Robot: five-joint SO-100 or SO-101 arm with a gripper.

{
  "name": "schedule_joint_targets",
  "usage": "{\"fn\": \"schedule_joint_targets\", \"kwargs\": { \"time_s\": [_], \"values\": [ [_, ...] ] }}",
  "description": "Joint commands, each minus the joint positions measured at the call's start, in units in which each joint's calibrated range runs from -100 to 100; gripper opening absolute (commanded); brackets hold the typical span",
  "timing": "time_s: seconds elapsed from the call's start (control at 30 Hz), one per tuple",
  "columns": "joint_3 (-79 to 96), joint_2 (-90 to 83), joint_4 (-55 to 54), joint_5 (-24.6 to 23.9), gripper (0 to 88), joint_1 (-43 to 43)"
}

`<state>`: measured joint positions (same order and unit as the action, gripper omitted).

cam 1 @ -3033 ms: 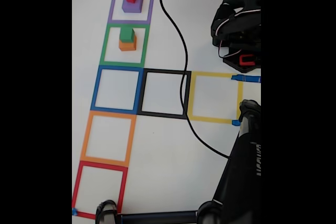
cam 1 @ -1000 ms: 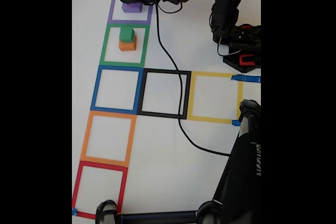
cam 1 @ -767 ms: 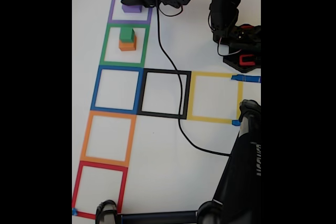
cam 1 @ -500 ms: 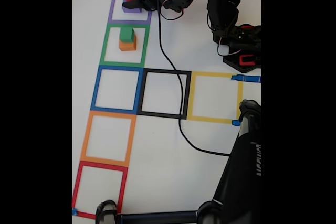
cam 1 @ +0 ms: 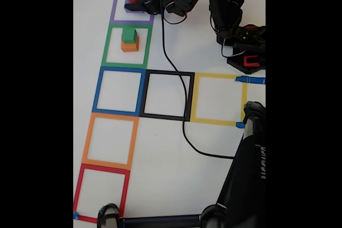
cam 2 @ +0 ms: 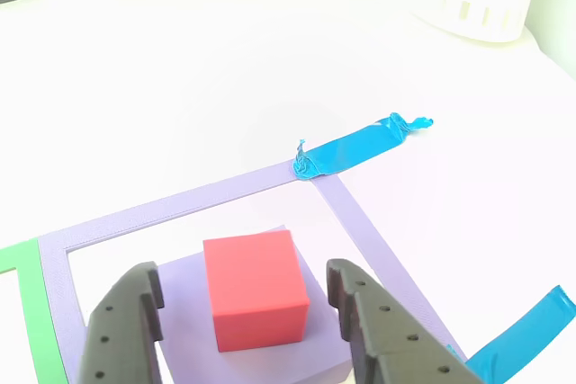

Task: Tower of hanoi

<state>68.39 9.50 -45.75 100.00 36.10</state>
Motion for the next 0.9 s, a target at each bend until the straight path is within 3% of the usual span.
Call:
{"fn": "schedule_joint_targets", "kwargs": {
  "time_s": [0.0,0.27,0.57,0.73,0.87],
  "values": [
    [-2.3,0.3,-1.2,0.0,12.8,-0.7],
    [-3.1,1.1,-1.2,0.0,4.4,-1.5],
    [-3.1,-2.2,1.6,0.0,2.1,-3.2],
    [-3.1,-14.1,15.5,0.0,1.9,-5.2],
    [-3.8,-29.7,35.8,0.0,1.8,-6.6]
  ]
}}
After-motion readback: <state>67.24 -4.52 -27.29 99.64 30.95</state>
